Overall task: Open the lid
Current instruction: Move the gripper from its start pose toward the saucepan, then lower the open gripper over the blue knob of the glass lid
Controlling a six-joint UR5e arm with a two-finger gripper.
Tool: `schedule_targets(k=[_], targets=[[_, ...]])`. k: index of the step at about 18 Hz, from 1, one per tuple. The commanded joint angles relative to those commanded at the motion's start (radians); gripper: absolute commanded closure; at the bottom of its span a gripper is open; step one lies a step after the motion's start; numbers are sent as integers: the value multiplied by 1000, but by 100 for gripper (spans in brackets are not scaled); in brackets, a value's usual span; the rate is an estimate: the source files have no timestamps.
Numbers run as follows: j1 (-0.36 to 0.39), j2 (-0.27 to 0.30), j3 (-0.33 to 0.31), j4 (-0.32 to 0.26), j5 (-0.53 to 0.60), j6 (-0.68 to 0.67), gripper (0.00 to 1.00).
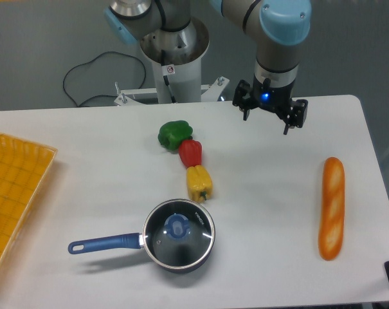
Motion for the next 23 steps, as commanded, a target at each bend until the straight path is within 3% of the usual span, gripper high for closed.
schedule_targets(k=[9, 15, 18, 23], targets=[[-12, -26, -3, -2, 3, -5, 0], [-17, -14, -52, 11, -5, -34, 0], [-41, -17, -52, 12, -31, -128, 0], [-87, -23, -51, 14, -38, -149, 0]])
